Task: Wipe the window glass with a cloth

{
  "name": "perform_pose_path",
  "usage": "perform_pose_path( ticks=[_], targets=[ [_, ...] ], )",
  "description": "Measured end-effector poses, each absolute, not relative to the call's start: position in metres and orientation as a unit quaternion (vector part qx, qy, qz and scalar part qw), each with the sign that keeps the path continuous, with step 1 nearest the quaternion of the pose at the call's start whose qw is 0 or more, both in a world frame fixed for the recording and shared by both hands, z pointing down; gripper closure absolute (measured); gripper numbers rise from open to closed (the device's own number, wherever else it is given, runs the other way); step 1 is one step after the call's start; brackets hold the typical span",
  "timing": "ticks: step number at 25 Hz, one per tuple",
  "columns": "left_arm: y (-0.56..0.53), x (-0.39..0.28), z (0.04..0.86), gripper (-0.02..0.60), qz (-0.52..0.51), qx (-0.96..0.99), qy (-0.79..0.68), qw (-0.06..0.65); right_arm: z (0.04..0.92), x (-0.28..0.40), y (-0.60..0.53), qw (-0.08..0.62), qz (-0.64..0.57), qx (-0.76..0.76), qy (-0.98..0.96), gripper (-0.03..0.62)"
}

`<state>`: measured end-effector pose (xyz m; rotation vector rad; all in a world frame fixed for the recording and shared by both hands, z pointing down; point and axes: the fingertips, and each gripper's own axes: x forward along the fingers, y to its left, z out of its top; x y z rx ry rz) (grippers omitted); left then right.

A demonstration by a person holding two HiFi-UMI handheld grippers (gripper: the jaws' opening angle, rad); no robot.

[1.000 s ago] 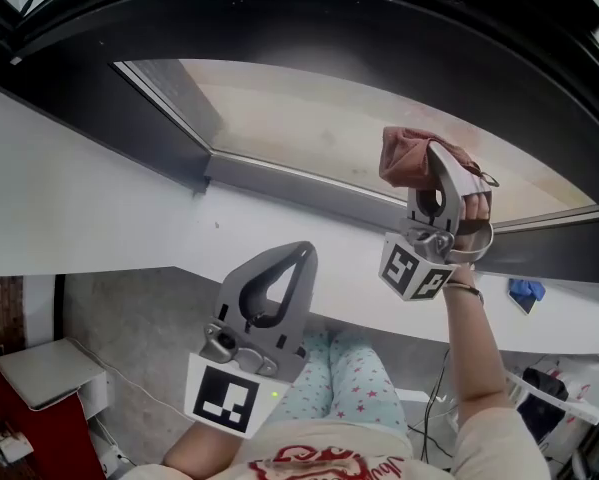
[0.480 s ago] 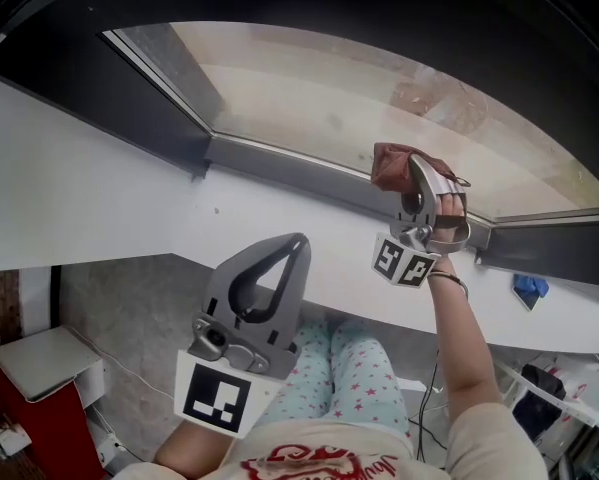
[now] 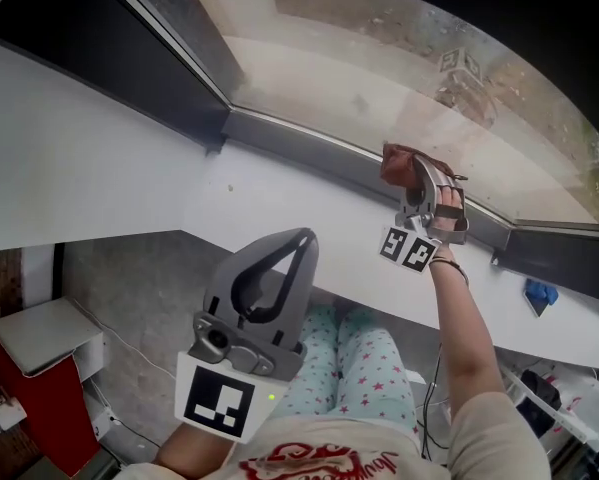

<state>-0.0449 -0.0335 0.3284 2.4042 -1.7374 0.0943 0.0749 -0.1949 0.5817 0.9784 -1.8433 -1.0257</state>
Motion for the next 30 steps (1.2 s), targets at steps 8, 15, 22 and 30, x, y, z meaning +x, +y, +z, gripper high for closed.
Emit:
perform_pose_path(
  ticks=[8,15,22,30],
  targets=[
    [-0.033,-0.062,0.343,0.560,0.040,0.792,-0.601,0.096,0.628,0.061,-0.196,0.416,-0.370,0.368,-0.745,0.497],
    [-0.034,-0.070,0.351,0.560,0.050,0.785,-0.609,0.097,0.682,0.058,-0.197,0.473,-0.333,0.329,-0.746,0.499],
    [-0.035,-0.078,0.355,0.560,0.055,0.775,-0.622,0.098,0.731,0.062,-0.199,0.530,-0.281,0.291,-0.745,0.499],
    [-0.023,-0.081,0.345,0.560,0.059,0.761,-0.640,0.087,0.736,0.060,-0.204,0.568,-0.205,0.282,-0.745,0.505]
  ],
)
